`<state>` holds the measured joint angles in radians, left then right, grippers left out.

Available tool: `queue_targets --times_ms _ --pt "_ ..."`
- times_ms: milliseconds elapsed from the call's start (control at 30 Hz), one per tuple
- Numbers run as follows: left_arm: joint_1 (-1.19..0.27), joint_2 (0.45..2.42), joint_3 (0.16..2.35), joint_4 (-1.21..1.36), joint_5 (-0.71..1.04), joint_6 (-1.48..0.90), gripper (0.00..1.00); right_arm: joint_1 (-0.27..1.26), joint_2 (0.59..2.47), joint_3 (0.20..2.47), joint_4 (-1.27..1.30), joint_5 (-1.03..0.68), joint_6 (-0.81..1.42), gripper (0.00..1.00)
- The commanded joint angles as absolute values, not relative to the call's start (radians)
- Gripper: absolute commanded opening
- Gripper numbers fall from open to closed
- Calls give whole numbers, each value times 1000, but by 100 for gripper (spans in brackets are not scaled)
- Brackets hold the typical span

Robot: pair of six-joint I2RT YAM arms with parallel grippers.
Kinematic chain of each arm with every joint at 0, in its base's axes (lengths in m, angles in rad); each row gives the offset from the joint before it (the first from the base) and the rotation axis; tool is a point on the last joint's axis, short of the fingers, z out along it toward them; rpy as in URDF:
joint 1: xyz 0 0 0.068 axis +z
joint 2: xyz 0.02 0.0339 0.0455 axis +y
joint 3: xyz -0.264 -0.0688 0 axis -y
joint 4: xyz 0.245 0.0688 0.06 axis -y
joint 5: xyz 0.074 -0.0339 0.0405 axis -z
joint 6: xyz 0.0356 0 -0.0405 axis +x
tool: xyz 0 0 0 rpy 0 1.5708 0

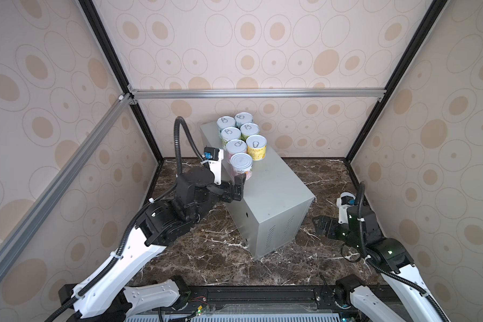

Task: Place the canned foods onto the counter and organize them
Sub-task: 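Lower the pink can onto the box top and open the left gripper, then withdraw the left gripper while the right gripper moves toward the yellow can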

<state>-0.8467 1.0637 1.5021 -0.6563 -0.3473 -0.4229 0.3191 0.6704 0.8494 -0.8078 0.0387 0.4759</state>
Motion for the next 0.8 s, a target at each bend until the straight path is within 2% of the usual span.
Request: queue_targets --times_ms 0,367,633,767 --pt "-839 1007 1442 -716 -381 -460 99 316 690 914 -892 104 453 99" --pt "-838 751 1119 -747 -477 -608 99 314 823 1003 -988 174 454 99" --pt "-838 669 908 -724 -472 -696 99 285 909 978 -908 237 472 99" --pt "-837 650 807 -694 -472 -726 99 205 966 964 -865 211 476 99"
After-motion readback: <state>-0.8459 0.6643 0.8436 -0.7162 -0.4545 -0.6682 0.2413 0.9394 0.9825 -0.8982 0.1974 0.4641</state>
